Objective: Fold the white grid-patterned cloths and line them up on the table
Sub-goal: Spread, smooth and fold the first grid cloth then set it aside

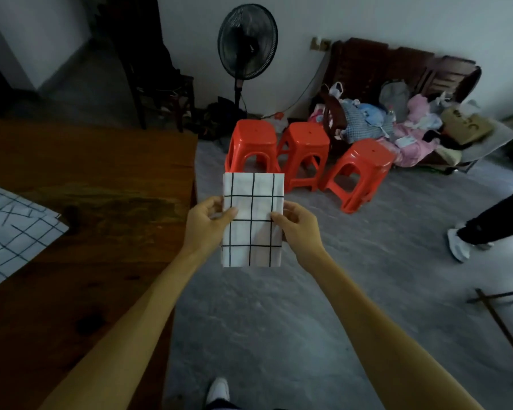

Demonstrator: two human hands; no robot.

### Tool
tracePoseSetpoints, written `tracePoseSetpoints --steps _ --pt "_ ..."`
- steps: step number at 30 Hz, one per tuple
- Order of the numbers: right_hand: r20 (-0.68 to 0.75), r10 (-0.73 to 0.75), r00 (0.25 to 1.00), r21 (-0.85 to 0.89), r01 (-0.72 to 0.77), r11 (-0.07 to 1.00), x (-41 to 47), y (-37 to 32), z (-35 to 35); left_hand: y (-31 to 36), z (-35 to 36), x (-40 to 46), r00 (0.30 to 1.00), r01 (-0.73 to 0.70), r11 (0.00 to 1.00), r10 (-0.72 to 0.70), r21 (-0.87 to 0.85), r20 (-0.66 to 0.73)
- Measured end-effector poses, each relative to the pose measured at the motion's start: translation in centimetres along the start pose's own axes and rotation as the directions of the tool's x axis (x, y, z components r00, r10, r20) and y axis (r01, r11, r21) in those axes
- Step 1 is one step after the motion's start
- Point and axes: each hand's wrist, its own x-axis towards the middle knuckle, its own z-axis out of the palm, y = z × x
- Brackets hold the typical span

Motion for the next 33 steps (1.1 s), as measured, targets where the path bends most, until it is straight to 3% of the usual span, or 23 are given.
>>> tracePoseSetpoints --steps 5,12,22,33 --pt "0.08 0.021 0.997 0.01 -0.022 1.0 8.2 0.5 -0.3 -0.4 2.1 5.9 0.999 0.036 0.999 -0.035 0.017 -0.04" --pt "0.209 0.032 0.977 0.079 -0.049 0.996 21.4 1.9 -0.8 -2.8 7.2 15.7 0.968 0.144 0.987 -0.124 0.076 -0.218" --pt "0.441 -0.051 0.896 0.134 -0.009 0.991 39.3 -3.7 -2.8 1.2 13.9 29.1 0.871 0.162 0.985 -0.113 0.063 -0.478" --pt "0.574 -0.014 0.819 0.121 -0.068 0.99 55.0 -4.0 6.0 -3.0 11.3 42.9 0.78 0.217 0.975 -0.149 0.04 -0.608"
